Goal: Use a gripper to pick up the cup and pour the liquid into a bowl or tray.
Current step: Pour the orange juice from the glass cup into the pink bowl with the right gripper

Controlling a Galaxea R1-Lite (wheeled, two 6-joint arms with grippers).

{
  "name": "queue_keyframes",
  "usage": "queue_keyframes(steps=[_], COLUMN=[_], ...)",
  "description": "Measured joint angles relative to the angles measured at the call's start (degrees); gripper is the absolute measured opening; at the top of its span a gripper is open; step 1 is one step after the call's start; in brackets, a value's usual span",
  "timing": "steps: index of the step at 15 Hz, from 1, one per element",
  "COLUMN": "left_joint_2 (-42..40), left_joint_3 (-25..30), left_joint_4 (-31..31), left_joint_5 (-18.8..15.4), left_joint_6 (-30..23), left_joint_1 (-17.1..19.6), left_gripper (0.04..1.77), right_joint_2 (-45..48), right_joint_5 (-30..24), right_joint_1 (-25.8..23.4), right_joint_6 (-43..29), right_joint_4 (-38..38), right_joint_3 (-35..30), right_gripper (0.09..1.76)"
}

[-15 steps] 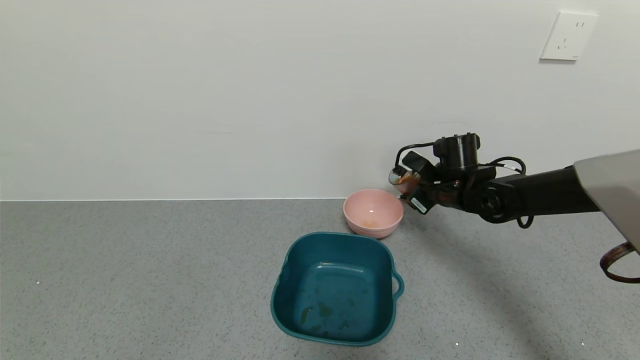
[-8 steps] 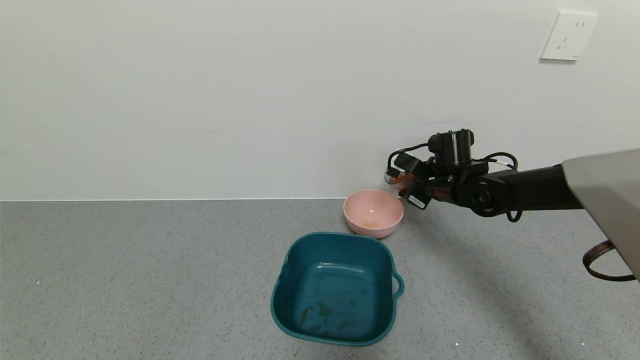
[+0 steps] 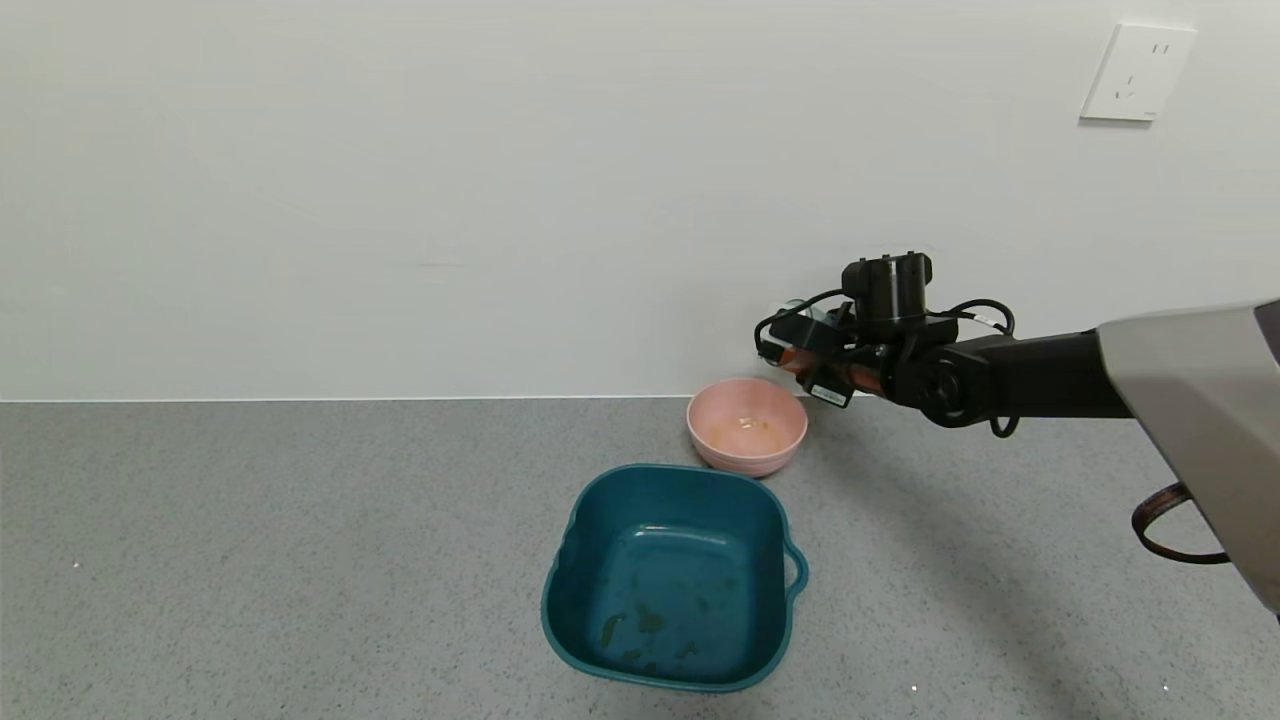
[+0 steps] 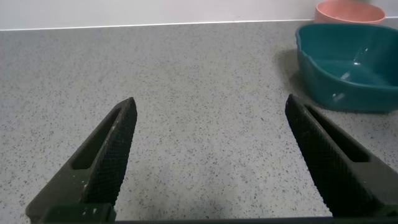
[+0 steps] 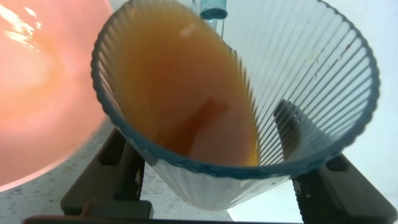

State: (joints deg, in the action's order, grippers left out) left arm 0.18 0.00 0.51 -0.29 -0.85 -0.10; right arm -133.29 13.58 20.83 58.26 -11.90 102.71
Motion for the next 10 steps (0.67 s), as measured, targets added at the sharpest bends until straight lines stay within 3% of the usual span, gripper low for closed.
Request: queue_keyframes(steps=[10], left_joint_2=[0.0], left_joint_3=[0.0], left_joint_4=[0.0], left_joint_5=[0.0], left_joint_6=[0.0], left_joint_1=[0.0], left_gripper=[1.72], right_joint_2=[-1.2], right_joint_5=[2.0], right_joint_1=[0.3], right_joint_6=[7.9], right_joint_4=[-0.3], right_joint_3=[2.4], right_gripper=[1.34])
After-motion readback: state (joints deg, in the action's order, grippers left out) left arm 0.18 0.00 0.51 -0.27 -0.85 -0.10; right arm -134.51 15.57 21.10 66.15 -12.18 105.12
